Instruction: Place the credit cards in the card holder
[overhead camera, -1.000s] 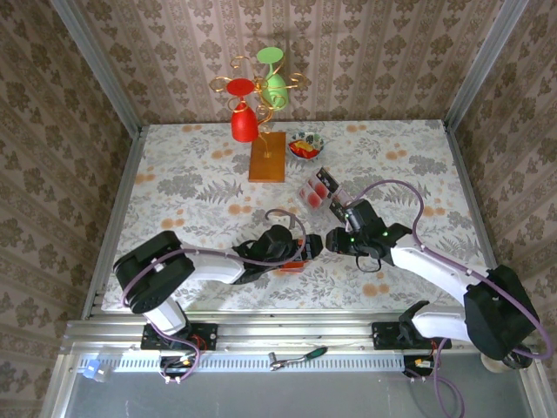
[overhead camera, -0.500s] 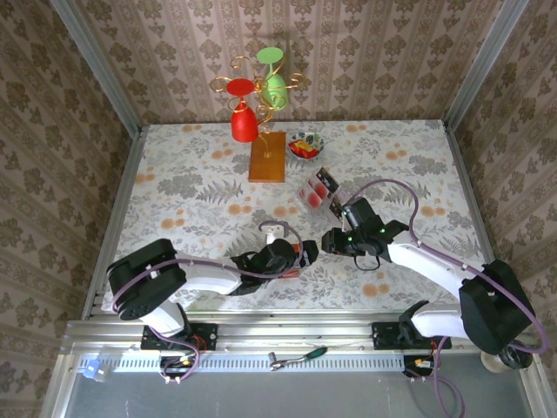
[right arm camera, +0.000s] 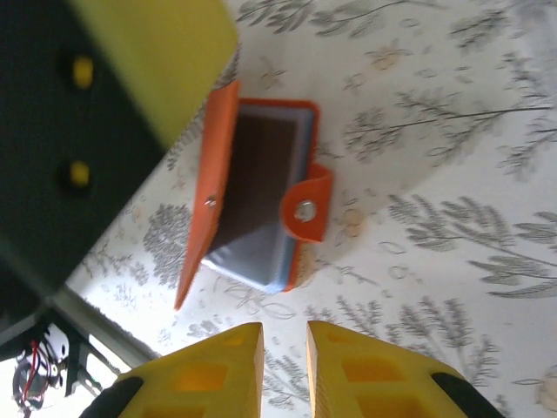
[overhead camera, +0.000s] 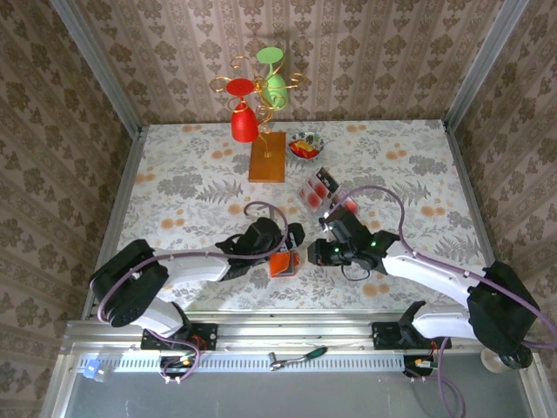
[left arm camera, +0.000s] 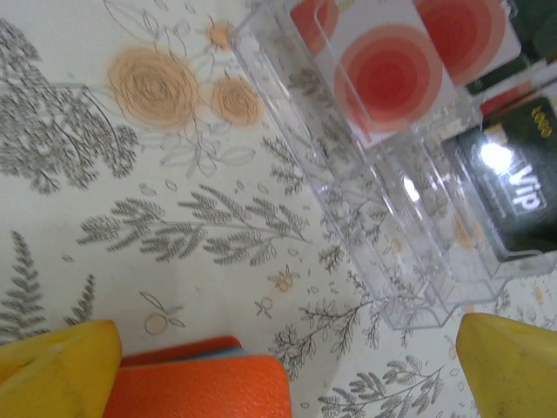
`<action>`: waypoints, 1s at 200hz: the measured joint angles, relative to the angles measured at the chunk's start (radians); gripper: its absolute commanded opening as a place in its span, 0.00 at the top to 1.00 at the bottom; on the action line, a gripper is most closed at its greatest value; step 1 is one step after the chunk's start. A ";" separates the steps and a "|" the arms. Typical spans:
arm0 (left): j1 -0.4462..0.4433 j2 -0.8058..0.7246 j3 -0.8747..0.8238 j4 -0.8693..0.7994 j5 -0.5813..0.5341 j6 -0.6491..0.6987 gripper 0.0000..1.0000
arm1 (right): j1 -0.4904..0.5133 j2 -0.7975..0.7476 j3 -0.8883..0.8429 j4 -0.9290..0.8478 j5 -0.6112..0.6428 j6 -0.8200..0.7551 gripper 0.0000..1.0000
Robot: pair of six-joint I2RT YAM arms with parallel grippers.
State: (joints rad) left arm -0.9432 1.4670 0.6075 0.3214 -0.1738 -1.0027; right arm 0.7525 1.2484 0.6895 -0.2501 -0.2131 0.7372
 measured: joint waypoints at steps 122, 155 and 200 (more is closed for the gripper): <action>0.285 -0.212 0.026 -0.389 0.129 0.201 0.00 | 0.167 0.295 0.240 0.022 0.093 0.004 0.85; 0.272 -0.217 0.031 -0.482 0.123 0.267 0.00 | 0.167 0.339 0.173 0.054 0.108 0.008 0.86; 0.188 -0.203 0.056 -0.566 0.080 0.327 0.00 | 0.167 0.390 0.133 0.097 0.114 0.011 0.88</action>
State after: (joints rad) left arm -0.7547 1.2640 0.6636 -0.2451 -0.0933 -0.6758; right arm 0.9192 1.6382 0.8223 -0.1528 -0.0986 0.7483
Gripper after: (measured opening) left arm 0.999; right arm 0.124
